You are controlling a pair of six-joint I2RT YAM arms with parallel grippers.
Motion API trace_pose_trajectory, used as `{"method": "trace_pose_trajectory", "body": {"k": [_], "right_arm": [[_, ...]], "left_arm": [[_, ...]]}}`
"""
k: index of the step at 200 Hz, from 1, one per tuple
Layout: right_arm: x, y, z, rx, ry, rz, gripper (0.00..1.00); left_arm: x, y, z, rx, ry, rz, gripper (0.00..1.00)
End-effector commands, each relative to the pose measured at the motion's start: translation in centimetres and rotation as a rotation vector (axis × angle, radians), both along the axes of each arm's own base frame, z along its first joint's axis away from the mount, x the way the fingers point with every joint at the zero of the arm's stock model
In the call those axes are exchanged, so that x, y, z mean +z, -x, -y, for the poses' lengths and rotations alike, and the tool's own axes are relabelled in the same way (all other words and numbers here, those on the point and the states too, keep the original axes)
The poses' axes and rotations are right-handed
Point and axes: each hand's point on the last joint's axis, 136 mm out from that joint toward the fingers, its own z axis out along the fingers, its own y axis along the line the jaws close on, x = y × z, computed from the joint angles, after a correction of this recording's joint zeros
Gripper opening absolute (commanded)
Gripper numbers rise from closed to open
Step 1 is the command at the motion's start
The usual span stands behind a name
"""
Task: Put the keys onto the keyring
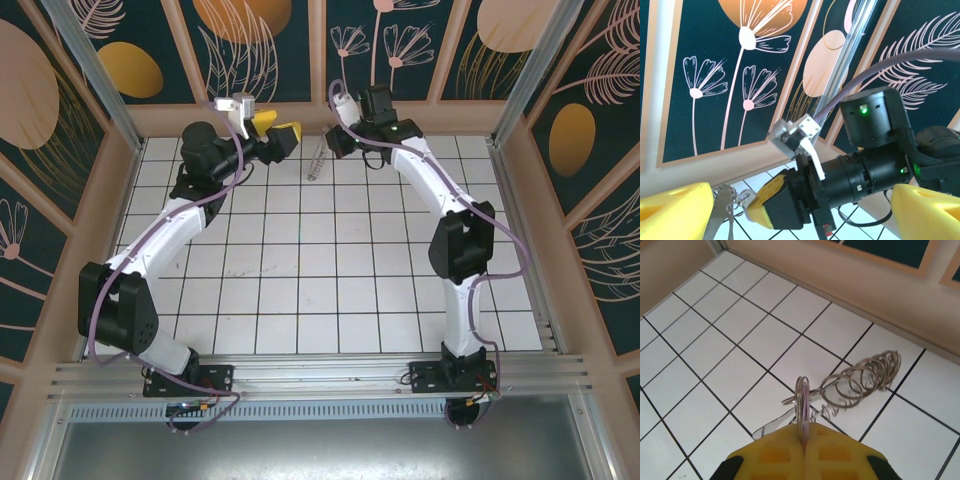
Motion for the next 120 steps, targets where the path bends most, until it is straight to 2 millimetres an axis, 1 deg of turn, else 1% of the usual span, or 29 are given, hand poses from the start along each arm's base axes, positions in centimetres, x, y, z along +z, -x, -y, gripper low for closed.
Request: {"method": "trace_pose_trajectory", "body": {"k": [1,15,17,18,19,20,21,23,24,25,37,52,75,90,120], "right_arm": [[-1.7,0.0,0.6,-0.020,-0.017,-0.039,0.00],[-4.9,0.5,2.0,-0.062,0.001,-0.092,0.00],[-5.3,0.7,2.2,-0.066,0.002,-0.099,0.00],[-5.0,0.6,2.2,-0.070,-0.004,-0.095,0.00],[-5.3,0.6,2.3,-0.075,-0.003,-0.100,0.00],[-6.1,0.9,2.5,-0.077,0.004,-0.116,0.00],[-5.8,0.8,2.6,-0.081,-0.003,-0.110,0.00],[-6.1,0.9,2.8,-0.086,-0.003,-0.116,0.00],[-6.6,1.1,3.0,-0.088,0.002,-0.127,0.00],[-6.4,1.0,3.1,-0.093,-0.005,-0.123,0.00],[-8.7,2.3,4.3,-0.129,-0.003,-0.174,0.00],[-10.6,4.3,5.5,-0.160,0.001,-0.216,0.00],[-12.7,6.9,6.8,-0.195,0.017,-0.273,0.00],[-14.0,8.3,7.5,-0.213,0.031,-0.306,0.00],[-16.4,10.8,7.9,-0.213,0.035,-0.379,0.00]], "left_arm": [[0.9,0.4,-0.8,0.021,0.005,0.018,0.91],[0.9,0.4,-0.7,0.015,0.012,0.012,0.92],[0.8,0.4,-0.6,0.014,0.012,0.011,0.92],[0.8,0.4,-0.7,0.014,0.013,0.011,0.92],[0.8,0.4,-0.6,0.013,0.013,0.010,0.92],[0.8,0.4,-0.6,0.010,0.014,0.008,0.92],[0.8,0.4,-0.6,0.010,0.014,0.009,0.92],[0.7,0.4,-0.6,0.008,0.015,0.008,0.92],[0.7,0.4,-0.5,0.007,0.016,0.007,0.92],[0.7,0.4,-0.5,0.006,0.016,0.006,0.92],[0.6,0.4,-0.4,0.000,0.023,0.001,0.93],[0.4,0.4,-0.3,-0.015,0.027,-0.006,0.95],[0.1,0.5,-0.2,-0.026,0.028,-0.014,0.98],[-0.2,0.6,-0.1,-0.031,0.030,-0.022,0.98],[-0.6,0.8,-0.2,-0.033,0.033,-0.035,0.99]]}}
